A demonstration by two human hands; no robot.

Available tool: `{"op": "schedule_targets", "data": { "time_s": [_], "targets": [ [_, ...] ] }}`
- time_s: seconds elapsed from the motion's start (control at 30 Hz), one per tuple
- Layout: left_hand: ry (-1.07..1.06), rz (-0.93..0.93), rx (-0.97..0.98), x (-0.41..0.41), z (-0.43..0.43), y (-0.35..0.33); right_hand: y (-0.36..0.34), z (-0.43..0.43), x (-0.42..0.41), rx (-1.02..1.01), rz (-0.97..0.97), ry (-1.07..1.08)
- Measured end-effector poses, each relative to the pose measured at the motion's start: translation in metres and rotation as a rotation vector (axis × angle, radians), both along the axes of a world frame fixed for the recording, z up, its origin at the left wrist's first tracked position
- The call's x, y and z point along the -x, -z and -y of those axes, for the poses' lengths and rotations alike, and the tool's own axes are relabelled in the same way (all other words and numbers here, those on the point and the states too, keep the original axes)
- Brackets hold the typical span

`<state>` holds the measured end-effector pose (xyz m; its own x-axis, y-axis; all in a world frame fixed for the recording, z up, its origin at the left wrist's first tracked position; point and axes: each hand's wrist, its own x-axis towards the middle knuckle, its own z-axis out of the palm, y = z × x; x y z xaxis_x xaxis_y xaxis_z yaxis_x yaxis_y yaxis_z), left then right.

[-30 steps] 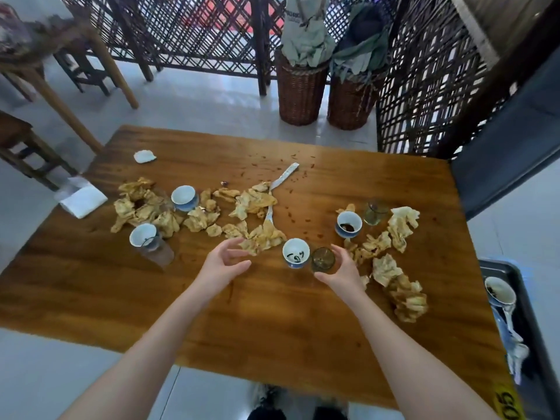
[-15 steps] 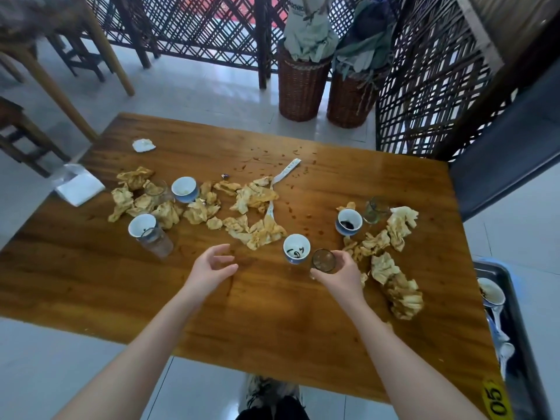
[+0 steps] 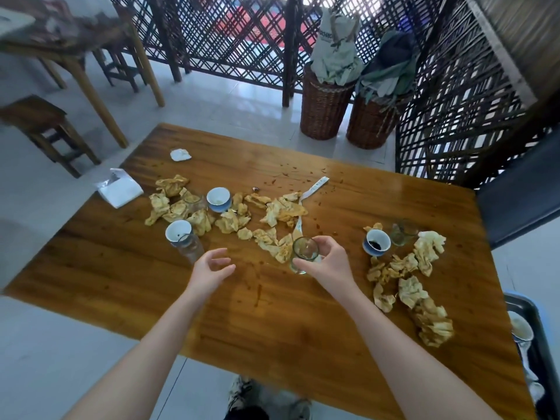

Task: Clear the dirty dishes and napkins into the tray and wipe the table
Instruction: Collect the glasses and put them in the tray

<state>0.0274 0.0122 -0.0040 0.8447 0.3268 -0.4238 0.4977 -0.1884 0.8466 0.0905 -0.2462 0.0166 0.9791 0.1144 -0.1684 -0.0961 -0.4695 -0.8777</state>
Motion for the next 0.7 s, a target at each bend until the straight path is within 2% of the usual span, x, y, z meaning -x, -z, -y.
{"op": "schedule_targets", "data": {
  "time_s": [0.17,0.3,0.57,0.7],
  "targets": [
    [-0.16,0.059,-0.092,0.005,-0.05,0.011,0.001,-0.053,-0.012,0.001,-0.014,-0.016],
    [-0.218,0.029,-0.13,0.007,-0.089,0.021,0.007,-0.086,-0.02,0.002,-0.049,-0.032],
    [-0.085,0.011,-0.121,-0.015,-0.108,0.043,0.018,-0.116,-0.022,0.024,-0.07,0.002],
    [-0.09,0.037,-0.146,-0.026,-0.101,0.047,0.024,-0.11,-0.018,0.028,-0.077,0.05]
  ]
}}
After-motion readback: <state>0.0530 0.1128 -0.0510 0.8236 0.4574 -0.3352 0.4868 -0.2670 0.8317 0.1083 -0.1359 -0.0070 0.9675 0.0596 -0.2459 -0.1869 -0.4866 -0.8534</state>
